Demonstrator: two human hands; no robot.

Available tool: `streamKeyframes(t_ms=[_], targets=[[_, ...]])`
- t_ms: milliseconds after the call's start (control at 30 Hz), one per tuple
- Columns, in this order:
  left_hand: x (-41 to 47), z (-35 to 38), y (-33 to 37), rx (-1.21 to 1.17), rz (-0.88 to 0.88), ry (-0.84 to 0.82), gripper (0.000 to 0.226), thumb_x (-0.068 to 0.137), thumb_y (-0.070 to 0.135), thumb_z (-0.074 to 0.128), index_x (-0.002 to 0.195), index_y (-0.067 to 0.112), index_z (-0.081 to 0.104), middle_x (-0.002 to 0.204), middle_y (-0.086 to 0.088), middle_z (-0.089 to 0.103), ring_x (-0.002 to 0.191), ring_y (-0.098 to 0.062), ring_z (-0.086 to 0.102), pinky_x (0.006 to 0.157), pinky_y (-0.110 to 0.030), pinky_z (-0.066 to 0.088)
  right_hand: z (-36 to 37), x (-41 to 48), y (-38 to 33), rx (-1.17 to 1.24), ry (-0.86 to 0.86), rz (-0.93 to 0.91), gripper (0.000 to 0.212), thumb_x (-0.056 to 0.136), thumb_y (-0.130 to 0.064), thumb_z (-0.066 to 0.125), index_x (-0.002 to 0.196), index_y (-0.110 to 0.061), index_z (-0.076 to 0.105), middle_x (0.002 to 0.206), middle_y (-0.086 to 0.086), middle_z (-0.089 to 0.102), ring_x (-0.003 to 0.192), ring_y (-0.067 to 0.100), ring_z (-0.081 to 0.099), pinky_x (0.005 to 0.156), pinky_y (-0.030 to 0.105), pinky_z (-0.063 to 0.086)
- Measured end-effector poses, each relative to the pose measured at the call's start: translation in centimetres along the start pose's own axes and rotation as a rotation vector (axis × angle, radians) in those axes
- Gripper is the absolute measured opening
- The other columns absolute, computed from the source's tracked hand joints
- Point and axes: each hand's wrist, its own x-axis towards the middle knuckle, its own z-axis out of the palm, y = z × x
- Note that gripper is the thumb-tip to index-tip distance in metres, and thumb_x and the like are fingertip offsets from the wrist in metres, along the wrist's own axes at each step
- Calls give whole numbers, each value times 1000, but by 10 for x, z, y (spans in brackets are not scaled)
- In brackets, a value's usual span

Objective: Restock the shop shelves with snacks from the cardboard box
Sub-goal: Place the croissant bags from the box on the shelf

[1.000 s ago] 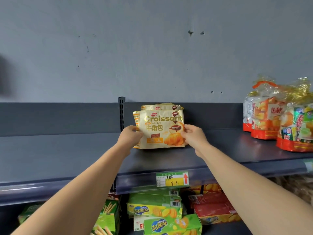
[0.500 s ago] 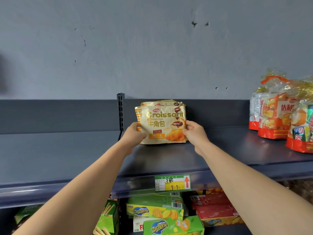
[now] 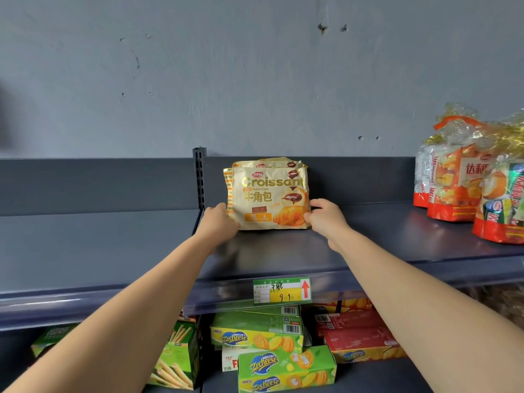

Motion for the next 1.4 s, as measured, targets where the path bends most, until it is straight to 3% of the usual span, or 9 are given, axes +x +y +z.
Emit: streamKeyframes(t_ms=[133, 300, 567, 867, 1033, 1400], targets=[[-15, -2, 2, 39, 45, 9, 42, 91, 23, 57, 131, 9, 51, 127, -11, 58, 109, -28, 57, 83, -35, 47, -6, -10, 3, -56, -6, 7, 49, 92, -12, 61, 139, -15, 47, 136, 7, 54, 120, 25, 53, 97, 38, 50], [-39, 1, 11, 134, 119, 12, 58, 92, 24, 61, 144, 12, 40, 146, -9, 45, 129, -26, 47, 97, -33, 42, -17, -28, 6, -152, 12, -62, 40, 93, -13, 56, 133, -14, 55, 136, 3, 55, 122, 23, 51, 88, 28, 43], [-65, 3, 28, 203, 304, -64, 43, 93, 18, 57, 135, 13, 52, 139, -6, 53, 124, -25, 51, 94, -31, 43, -49, -78, 3, -297, 140, -112, 29, 93, -18, 58, 121, -16, 65, 127, 1, 62, 118, 21, 55, 98, 34, 47], [-115, 19, 39, 392, 676, -123, 38, 91, 19, 52, 128, 12, 59, 129, -12, 58, 119, -32, 52, 95, -41, 48, -89, -181, 26, -411, 379, 76, 30, 87, -11, 59, 115, -18, 69, 120, 0, 67, 113, 19, 60, 98, 31, 46], [-161, 35, 45, 487, 872, -89, 32, 90, 22, 55, 120, 13, 62, 121, -12, 59, 116, -33, 51, 93, -43, 46, -109, -254, 43, -510, 453, 198, 27, 86, -16, 62, 111, -20, 70, 117, 0, 68, 110, 22, 62, 99, 36, 48], [-310, 86, 39, 423, 1055, -330, 31, 89, 19, 52, 118, 13, 62, 118, -11, 57, 114, -31, 49, 91, -40, 47, -158, -441, 87, -605, 535, 409, 35, 87, -18, 61, 122, -18, 65, 128, 2, 63, 117, 23, 58, 101, 36, 47]])
